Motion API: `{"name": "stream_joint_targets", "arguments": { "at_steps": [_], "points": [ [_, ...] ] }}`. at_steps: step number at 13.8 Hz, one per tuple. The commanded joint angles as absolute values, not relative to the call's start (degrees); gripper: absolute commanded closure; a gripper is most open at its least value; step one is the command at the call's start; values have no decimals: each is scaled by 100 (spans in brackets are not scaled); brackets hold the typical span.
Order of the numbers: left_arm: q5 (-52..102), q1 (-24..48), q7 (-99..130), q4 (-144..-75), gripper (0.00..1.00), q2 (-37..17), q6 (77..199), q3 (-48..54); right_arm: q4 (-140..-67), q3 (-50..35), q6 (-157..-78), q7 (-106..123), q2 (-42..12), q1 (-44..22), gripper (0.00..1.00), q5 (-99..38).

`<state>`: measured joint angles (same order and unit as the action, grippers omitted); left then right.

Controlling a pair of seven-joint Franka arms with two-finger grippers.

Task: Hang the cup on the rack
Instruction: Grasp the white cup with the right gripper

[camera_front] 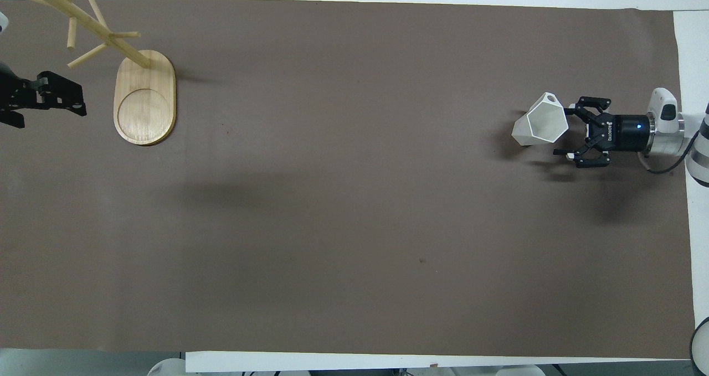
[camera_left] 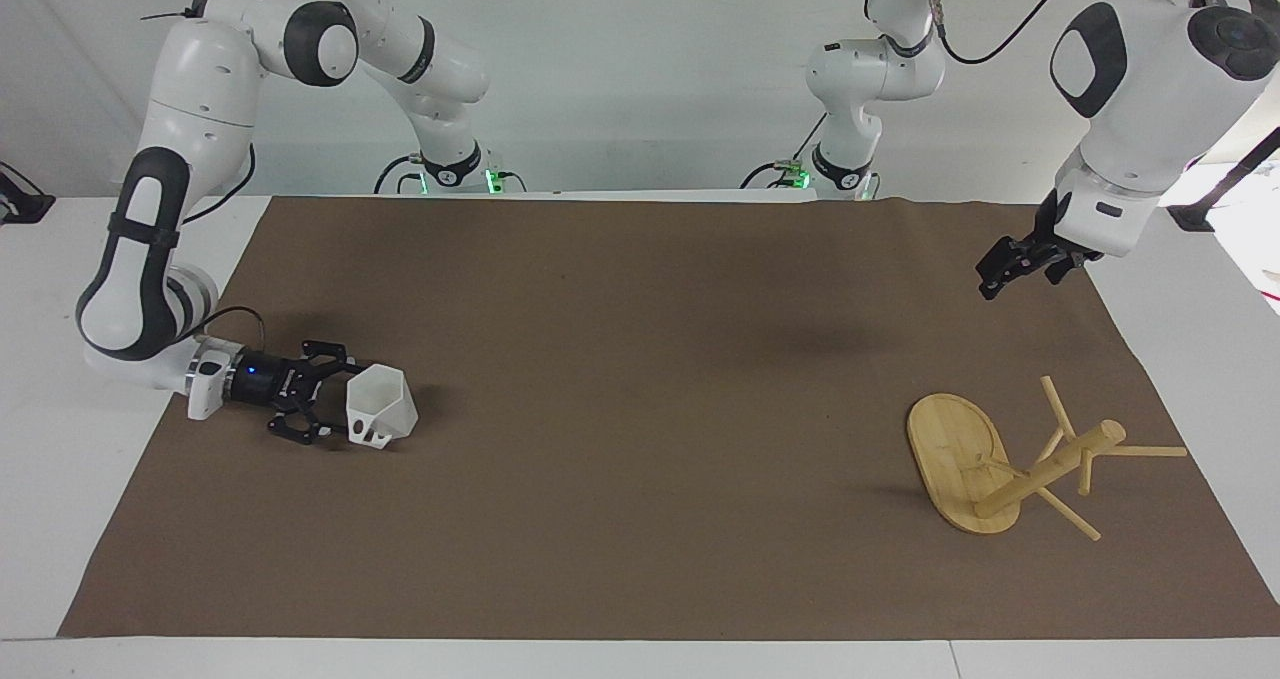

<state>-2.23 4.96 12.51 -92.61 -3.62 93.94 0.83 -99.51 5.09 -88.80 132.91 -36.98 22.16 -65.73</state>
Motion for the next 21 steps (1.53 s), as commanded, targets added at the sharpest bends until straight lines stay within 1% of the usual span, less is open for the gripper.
{"name": "stream_joint_targets", "arguments": {
  "at_steps": [1, 7, 10, 13, 18, 19, 20, 21],
  "points": [
    [-176, 448, 1160, -9351, 0, -290, 9395, 114, -10151, 501, -8965, 13430, -3621, 2145, 1, -6785],
    [-211, 422, 1126, -9369, 0, -299, 9501, 97, -10230, 501, -9079, 13438, -3612, 2022, 1, -7057],
    [-457, 360, 99, -9334, 0, -316, 9501, 114, -10397, 501, -9105, 13517, -3577, 1908, 1, -7189],
    [-378, 247, 97, -9343, 0, -316, 9536, 114, -10643, 501, -9184, 13869, -3525, 1881, 1, -7321],
    [-185, 229, 114, -9343, 0, -316, 9589, 105, -10644, 501, -9158, 14124, -3516, 1776, 1, -7304],
    [-185, 229, 79, -9334, 0, -325, 9589, 105, -10644, 501, -9158, 14115, -3524, 1767, 4, -7304],
    [-185, 229, 70, -9343, 0, -316, 9571, 105, -10644, 501, -9167, 14115, -3524, 1758, 19, -7304],
    [-185, 229, 96, -9343, 0, -316, 9545, 105, -10644, 501, -9184, 14115, -3516, 1740, 37, -7304]
  ]
}}
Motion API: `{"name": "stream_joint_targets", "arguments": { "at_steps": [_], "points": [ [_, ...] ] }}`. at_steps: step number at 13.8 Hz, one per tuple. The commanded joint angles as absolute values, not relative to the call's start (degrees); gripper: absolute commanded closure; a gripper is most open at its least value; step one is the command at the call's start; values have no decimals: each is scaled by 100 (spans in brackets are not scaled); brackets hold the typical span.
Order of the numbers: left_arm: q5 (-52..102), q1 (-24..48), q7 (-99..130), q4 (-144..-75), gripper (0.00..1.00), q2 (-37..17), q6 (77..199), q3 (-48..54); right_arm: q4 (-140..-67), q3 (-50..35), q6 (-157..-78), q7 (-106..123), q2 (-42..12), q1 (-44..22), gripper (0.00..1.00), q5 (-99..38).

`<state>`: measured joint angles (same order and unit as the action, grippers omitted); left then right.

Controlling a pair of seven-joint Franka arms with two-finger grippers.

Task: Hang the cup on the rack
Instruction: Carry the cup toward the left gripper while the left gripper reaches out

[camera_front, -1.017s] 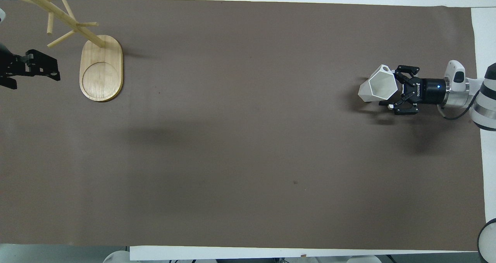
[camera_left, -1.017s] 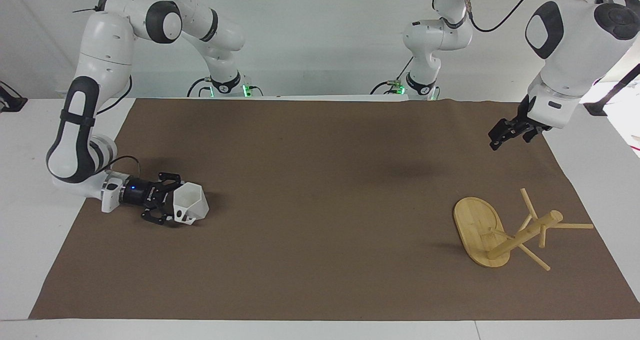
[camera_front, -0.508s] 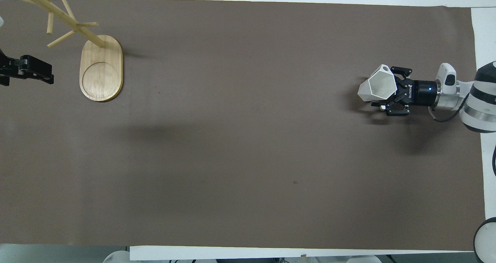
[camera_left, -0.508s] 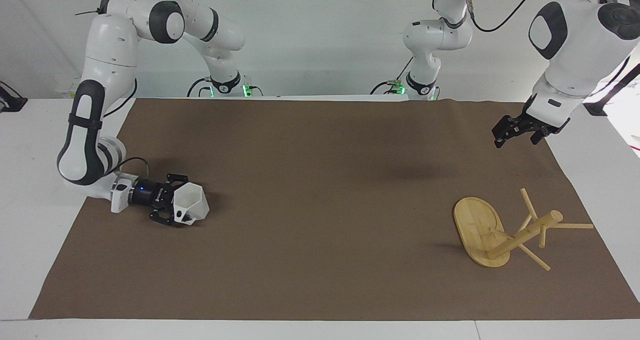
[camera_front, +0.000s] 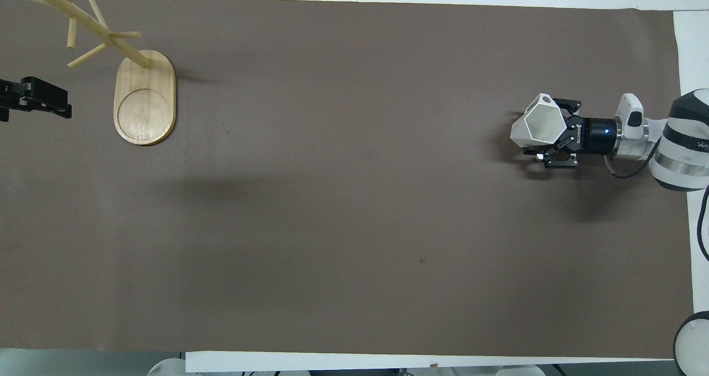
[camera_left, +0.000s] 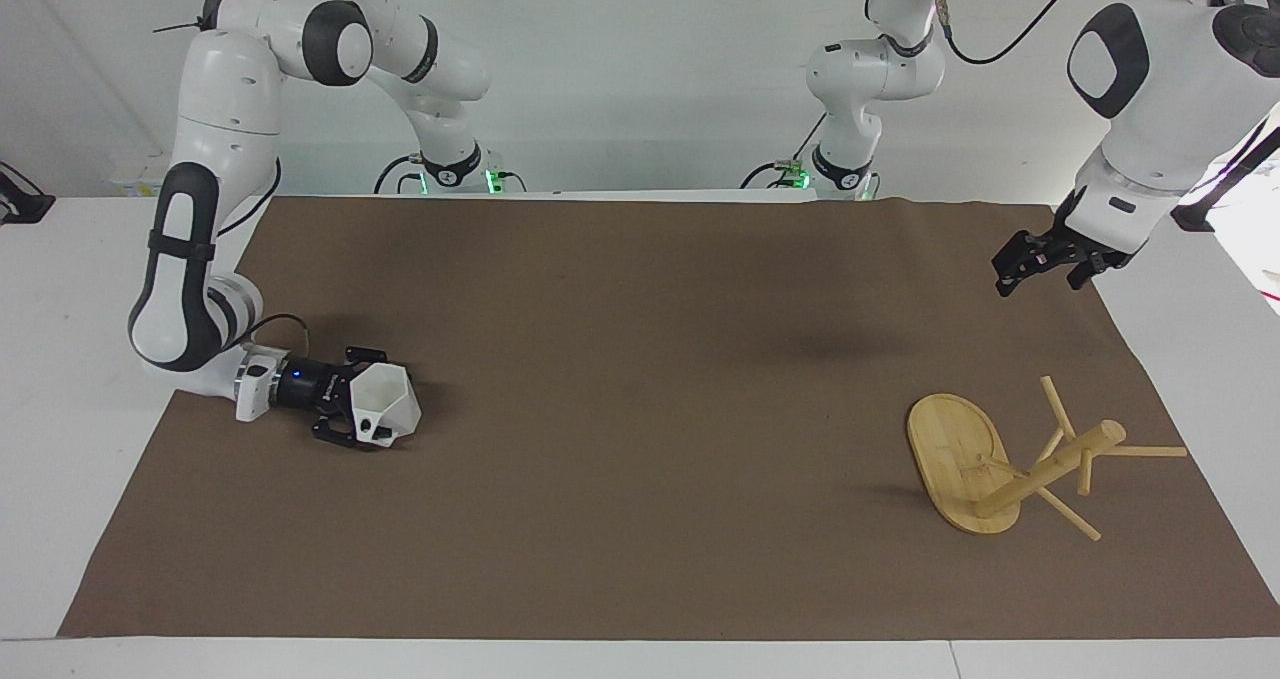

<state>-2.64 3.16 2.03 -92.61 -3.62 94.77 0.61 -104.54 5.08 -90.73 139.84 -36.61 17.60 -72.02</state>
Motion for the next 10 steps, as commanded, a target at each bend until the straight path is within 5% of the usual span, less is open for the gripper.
{"name": "stream_joint_targets", "arguments": {
  "at_steps": [1, 4, 10],
  "points": [
    [-185, 229, 97, -9343, 0, -316, 9554, 105, -10635, 501, -9185, 14115, -3524, 1714, 49, -7304],
    [-185, 237, 97, -9343, 0, -316, 9554, 105, -10582, 353, -9150, 13871, -3411, 1609, 73, -7312],
    [-193, 168, 97, -9360, 0, -290, 9431, 105, -10582, 246, -10324, 12579, -2427, -303, 75, -8275]
  ]
}}
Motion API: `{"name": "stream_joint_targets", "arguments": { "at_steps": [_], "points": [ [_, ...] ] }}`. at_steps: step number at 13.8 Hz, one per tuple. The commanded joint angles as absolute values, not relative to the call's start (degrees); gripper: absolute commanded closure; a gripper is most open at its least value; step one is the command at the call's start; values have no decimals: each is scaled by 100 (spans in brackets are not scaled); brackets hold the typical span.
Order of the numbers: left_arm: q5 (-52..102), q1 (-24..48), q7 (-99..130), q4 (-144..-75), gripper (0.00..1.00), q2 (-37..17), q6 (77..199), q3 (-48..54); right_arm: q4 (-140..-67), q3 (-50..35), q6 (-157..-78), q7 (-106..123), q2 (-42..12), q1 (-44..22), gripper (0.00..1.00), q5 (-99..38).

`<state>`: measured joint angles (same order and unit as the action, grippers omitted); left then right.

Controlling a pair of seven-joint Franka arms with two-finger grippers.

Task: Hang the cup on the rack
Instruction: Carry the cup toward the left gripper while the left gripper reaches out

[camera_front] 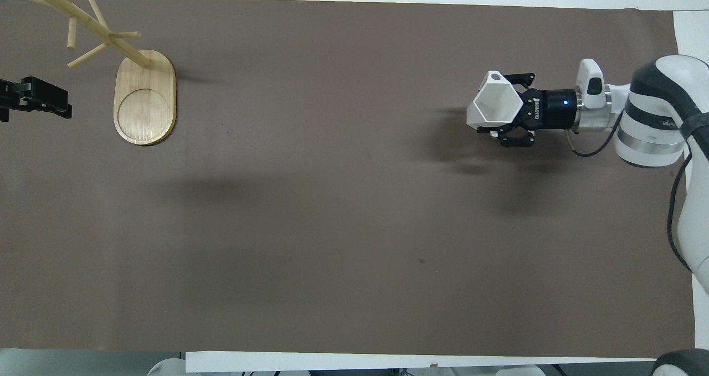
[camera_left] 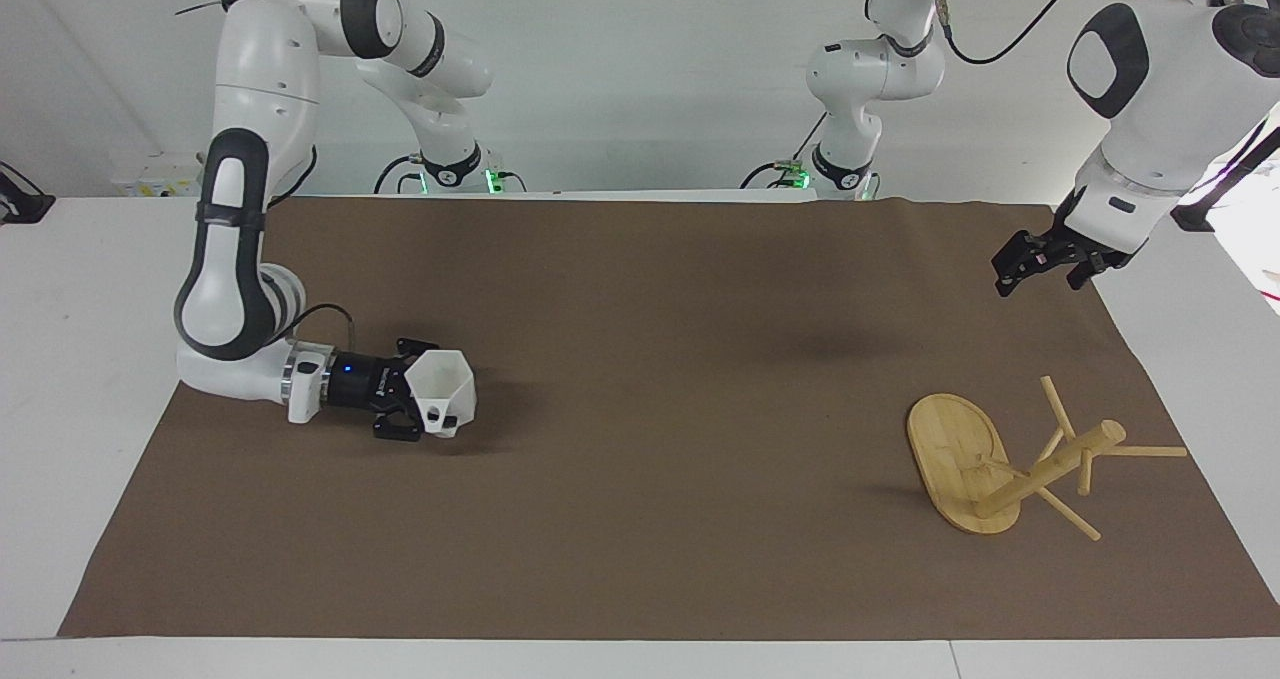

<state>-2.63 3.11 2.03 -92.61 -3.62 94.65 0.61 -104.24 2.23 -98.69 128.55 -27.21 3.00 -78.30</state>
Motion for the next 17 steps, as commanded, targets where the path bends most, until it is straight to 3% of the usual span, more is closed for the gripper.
{"name": "stream_joint_targets", "arguments": {
  "at_steps": [1, 4, 8, 11, 17],
  "points": [
    [-193, 211, 105, -9334, 0, -281, 9387, 114, -10573, 255, -10762, 12394, -2330, -786, 75, -8627],
    [-167, 604, 1005, -8879, 0, -307, 8879, 185, -10564, 246, -12396, 11413, -1944, -2070, 75, -8797],
    [-89, 1536, 2634, -8903, 0, -325, 9324, 202, -10564, 246, -14051, 10503, -1714, -3399, 75, -9436],
    [211, 1984, 3925, -8903, 0, -448, 9965, 211, -10573, 246, -14501, 10529, -1731, -3805, 75, -10053],
    [264, 2583, 4395, -9184, 0, -694, 10458, 220, -10582, 246, -14511, 10626, -1731, -3832, 75, -10081]
  ]
}}
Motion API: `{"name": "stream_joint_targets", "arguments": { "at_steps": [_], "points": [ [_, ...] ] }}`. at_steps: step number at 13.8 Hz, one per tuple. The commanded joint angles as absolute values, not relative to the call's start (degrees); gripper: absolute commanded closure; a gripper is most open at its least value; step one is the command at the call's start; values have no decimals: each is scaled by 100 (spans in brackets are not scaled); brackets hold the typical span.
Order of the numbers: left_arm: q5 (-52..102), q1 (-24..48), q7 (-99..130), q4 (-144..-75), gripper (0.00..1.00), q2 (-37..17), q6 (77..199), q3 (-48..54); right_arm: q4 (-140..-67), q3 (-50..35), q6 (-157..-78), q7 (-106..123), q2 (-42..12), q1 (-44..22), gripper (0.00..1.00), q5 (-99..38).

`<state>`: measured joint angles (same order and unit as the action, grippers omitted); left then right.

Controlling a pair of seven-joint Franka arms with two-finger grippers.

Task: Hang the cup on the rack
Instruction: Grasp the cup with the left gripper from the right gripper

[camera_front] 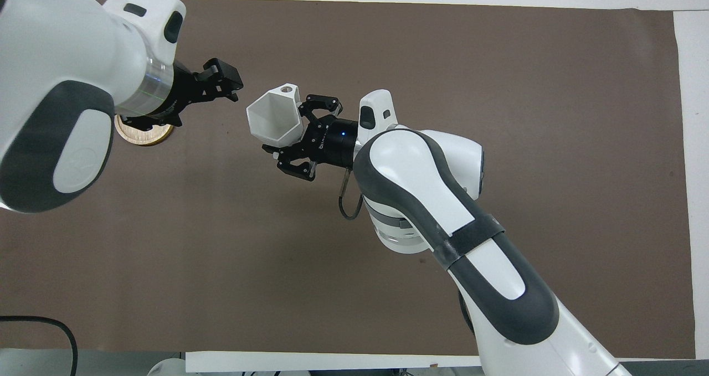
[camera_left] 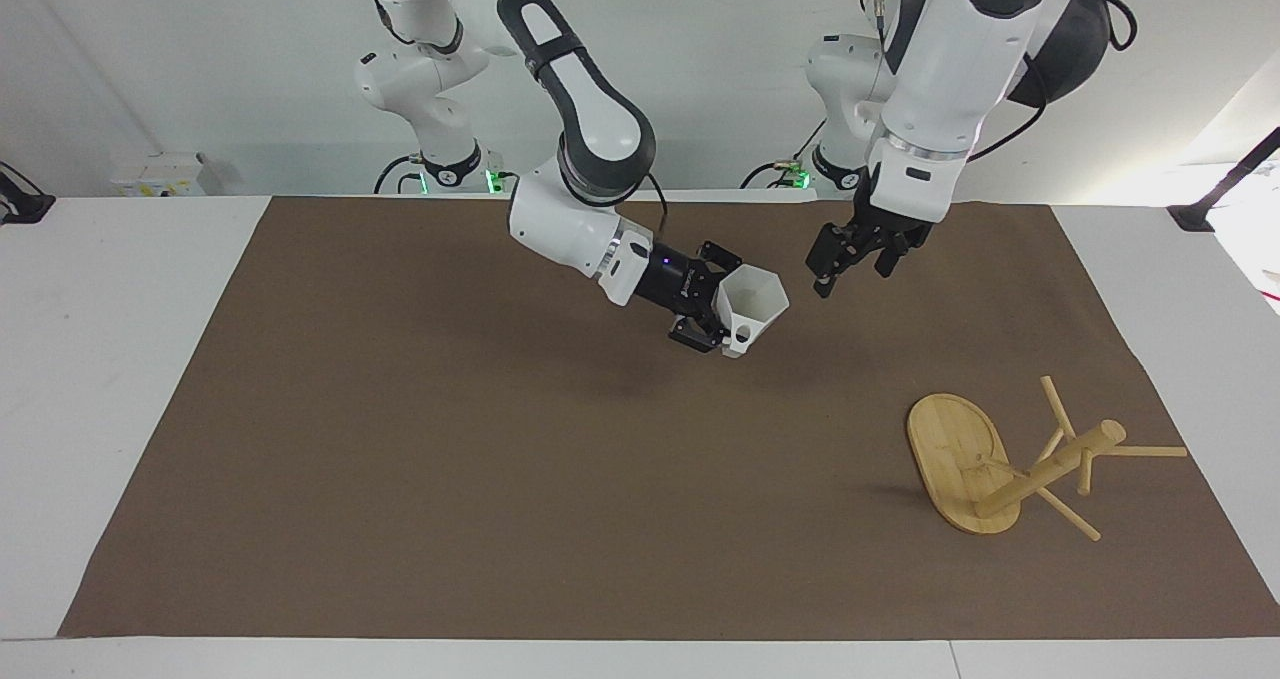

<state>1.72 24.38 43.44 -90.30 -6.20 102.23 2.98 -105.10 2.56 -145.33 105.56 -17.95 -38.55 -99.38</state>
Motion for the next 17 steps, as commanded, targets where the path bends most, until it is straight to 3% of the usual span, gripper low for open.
{"name": "stream_joint_targets", "arguments": {
  "at_steps": [1, 5, 7, 8, 9, 10, 11, 17],
  "points": [
    [264, 2636, 4342, -9193, 0, -712, 10468, 220, -10582, 246, -14511, 10626, -1731, -3832, 75, -10081],
    [412, 2751, 3063, -9316, 1, -729, 10494, 237, -10582, 246, -14546, 10626, -1731, -3832, 75, -10081],
    [606, 2760, 2760, -9395, 7, -712, 10433, 237, -10582, 246, -14590, 10626, -1740, -3832, 75, -10081],
    [615, 2821, 2751, -9439, 20, -695, 10433, 237, -10582, 246, -14590, 10626, -1740, -3823, 75, -10081],
    [615, 2847, 2742, -9457, 42, -694, 10415, 237, -10582, 246, -14599, 10626, -1740, -3832, 75, -10081],
    [641, 2848, 2751, -9457, 79, -686, 10337, 237, -10582, 246, -14599, 10626, -1740, -3832, 75, -10081],
    [790, 2848, 2812, -9457, 100, -686, 10292, 229, -10582, 246, -14599, 10626, -1740, -3823, 75, -10081],
    [941, 2716, 2909, -9395, 100, -729, 10380, 167, -10582, 246, -14678, 10591, -1740, -3832, 72, -10081]
  ]
}}
